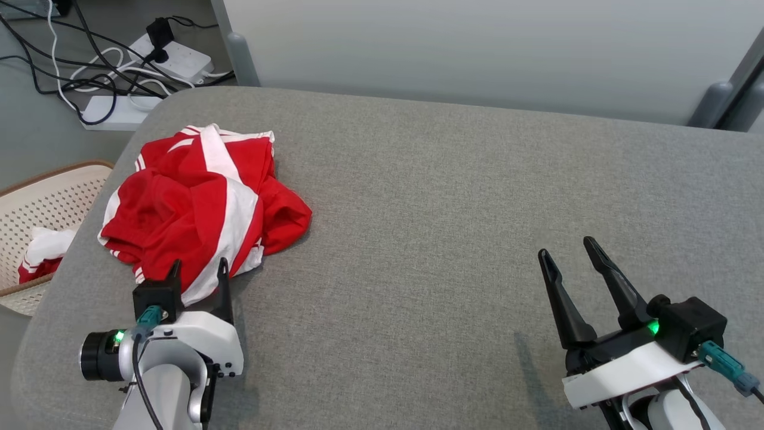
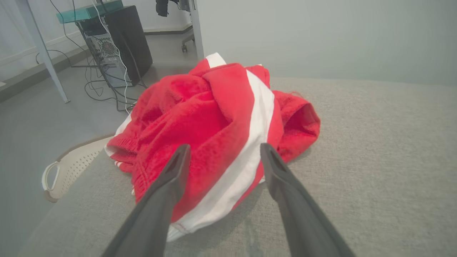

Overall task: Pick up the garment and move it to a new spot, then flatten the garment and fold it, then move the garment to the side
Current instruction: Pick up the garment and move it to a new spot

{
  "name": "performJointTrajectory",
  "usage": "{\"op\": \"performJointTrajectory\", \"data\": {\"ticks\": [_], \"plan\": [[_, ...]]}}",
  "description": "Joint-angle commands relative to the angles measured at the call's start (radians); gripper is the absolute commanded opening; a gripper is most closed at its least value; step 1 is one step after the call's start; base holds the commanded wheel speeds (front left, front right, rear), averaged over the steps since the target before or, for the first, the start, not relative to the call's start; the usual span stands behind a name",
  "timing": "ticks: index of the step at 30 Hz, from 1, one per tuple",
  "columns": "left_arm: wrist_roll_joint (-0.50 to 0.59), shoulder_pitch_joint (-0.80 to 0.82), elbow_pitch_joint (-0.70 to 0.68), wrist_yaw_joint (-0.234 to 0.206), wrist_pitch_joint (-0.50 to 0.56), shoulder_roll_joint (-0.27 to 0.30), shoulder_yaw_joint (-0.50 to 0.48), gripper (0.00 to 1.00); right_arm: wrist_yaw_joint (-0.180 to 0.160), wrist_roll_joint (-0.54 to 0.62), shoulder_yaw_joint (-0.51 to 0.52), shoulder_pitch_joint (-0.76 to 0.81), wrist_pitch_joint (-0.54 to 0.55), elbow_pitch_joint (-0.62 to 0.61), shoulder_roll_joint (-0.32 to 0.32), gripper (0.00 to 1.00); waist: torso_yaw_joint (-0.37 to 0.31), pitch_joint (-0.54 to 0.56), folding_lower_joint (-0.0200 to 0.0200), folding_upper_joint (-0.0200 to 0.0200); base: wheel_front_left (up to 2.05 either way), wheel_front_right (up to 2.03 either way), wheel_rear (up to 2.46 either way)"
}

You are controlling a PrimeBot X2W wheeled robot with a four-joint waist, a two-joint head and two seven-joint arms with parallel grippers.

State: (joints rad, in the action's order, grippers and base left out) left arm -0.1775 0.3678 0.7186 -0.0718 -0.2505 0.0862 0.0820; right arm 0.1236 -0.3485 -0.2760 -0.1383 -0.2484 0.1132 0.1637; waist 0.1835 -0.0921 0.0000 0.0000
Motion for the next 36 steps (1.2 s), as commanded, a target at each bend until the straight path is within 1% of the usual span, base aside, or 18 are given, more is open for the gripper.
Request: {"op": "performJointTrajectory", "data": {"ticks": [1, 5, 14, 15, 16, 18, 21, 25, 30, 33, 36], "plan": [[0.016, 0.054, 0.001, -0.014, -0.001, 0.03, -0.021, 1.0, 0.007, -0.011, -0.025, -0.031, -0.013, -0.027, 0.01, 1.0, -0.008, -0.011, 0.0, 0.0, 0.0, 0.0, 0.0], [0.035, 0.102, 0.077, -0.033, 0.004, 0.046, -0.008, 1.0, 0.007, -0.016, -0.033, -0.044, -0.013, -0.029, 0.014, 1.0, -0.024, -0.029, 0.0, 0.0, 0.0, 0.0, 0.0], [0.049, 0.162, 0.178, -0.04, -0.006, 0.058, 0.013, 1.0, 0.007, -0.022, -0.028, -0.056, -0.013, -0.032, 0.015, 1.0, -0.043, -0.046, 0.0, 0.0, 0.0, 0.0, 0.0], [0.05, 0.166, 0.188, -0.038, -0.007, 0.059, 0.015, 0.89, 0.007, -0.023, -0.029, -0.058, -0.013, -0.032, 0.016, 1.0, -0.044, -0.048, 0.0, 0.0, 0.0, 0.0, 0.0], [0.049, 0.171, 0.199, -0.036, -0.007, 0.059, 0.017, 0.48, 0.007, -0.023, -0.029, -0.059, -0.013, -0.032, 0.017, 1.0, -0.045, -0.049, 0.0, 0.0, 0.0, 0.0, 0.0], [0.046, 0.18, 0.216, -0.029, -0.008, 0.06, 0.02, 0.0, 0.007, -0.025, -0.03, -0.061, -0.013, -0.032, 0.018, 1.0, -0.048, -0.05, 0.0, 0.0, 0.0, 0.0, 0.0], [0.028, 0.19, 0.241, 0.001, -0.009, 0.057, 0.018, 0.0, 0.007, -0.027, -0.03, -0.064, -0.013, -0.031, 0.018, 1.0, -0.051, -0.048, 0.0, 0.0, 0.0, 0.0, 0.0], [0.033, 0.207, 0.229, 0.004, -0.01, 0.069, 0.025, 0.0, 0.007, -0.029, -0.033, -0.067, -0.013, -0.03, 0.012, 1.0, -0.058, -0.038, 0.0, 0.0, 0.0, 0.0, 0.0], [0.085, 0.21, 0.08, -0.011, -0.011, 0.093, 0.062, 0.0, 0.007, -0.03, -0.033, -0.064, -0.013, -0.027, -0.004, 1.0, -0.078, -0.011, 0.0, 0.0, 0.0, 0.0, 0.0], [0.11, 0.213, 0.032, -0.008, -0.011, 0.104, 0.089, 0.0, 0.007, -0.032, -0.031, -0.06, -0.013, -0.025, -0.011, 1.0, -0.095, 0.006, 0.0, 0.0, 0.0, 0.0, 0.0], [0.132, 0.229, -0.023, 0.002, -0.011, 0.121, 0.116, 0.0, 0.007, -0.032, -0.024, -0.059, -0.013, -0.026, -0.024, 1.0, -0.128, 0.02, 0.0, 0.0, 0.0, 0.0, 0.0]]}}
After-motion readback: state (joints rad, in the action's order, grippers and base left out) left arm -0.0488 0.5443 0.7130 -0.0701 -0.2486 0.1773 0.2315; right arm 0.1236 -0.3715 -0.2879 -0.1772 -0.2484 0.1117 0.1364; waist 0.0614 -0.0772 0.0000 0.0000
